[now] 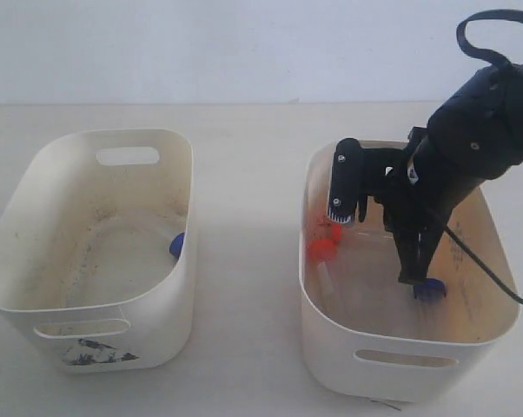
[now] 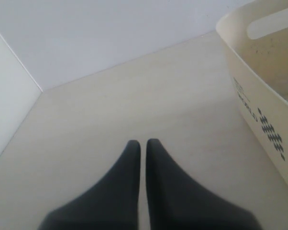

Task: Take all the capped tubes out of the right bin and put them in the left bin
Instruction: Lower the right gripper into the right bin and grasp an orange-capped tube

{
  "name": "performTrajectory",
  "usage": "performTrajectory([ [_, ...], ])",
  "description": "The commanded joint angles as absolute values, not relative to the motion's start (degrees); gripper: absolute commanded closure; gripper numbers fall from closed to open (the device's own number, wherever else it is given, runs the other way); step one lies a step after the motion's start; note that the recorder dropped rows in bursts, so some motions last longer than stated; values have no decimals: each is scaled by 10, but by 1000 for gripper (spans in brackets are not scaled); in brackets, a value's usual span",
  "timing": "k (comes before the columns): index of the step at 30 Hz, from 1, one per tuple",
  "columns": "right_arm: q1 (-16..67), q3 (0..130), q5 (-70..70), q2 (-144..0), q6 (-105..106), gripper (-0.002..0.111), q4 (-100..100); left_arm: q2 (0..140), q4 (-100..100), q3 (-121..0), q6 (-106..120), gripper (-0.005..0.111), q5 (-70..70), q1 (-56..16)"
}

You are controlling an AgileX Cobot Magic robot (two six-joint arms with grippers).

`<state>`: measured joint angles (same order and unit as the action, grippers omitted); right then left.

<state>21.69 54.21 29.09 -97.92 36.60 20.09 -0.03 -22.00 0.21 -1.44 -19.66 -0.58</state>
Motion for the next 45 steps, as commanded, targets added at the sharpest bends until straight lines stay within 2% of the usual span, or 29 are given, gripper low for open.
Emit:
performTrajectory([
  [1, 211, 544, 257, -978, 414, 109, 159, 0, -219, 0, -20, 102, -195, -6],
  [4, 211, 544, 255, -979, 466, 109, 127, 0, -219, 0, -20, 102, -195, -6],
  [23, 211, 544, 184, -1028, 450, 107, 126, 0, -219, 0, -20, 102, -195, -6],
  [26, 211, 544, 194, -1028, 420, 93, 127, 0, -219, 0, -20, 102, -195, -6],
  [27, 211, 544, 211, -1028, 419, 77, 127, 0, -219, 0, -20, 102, -195, -6],
  [28, 211, 544, 220, -1028, 419, 67, 127, 0, -219, 0, -20, 102, -195, -6],
  [29, 211, 544, 226, -1028, 419, 49, 127, 0, -219, 0, -20, 102, -195, -6],
  [31, 211, 544, 211, -1028, 419, 34, 127, 0, -219, 0, -20, 102, -195, -6],
  [45, 211, 544, 153, -1057, 419, 34, 138, 0, -219, 0, -20, 102, -195, -6],
])
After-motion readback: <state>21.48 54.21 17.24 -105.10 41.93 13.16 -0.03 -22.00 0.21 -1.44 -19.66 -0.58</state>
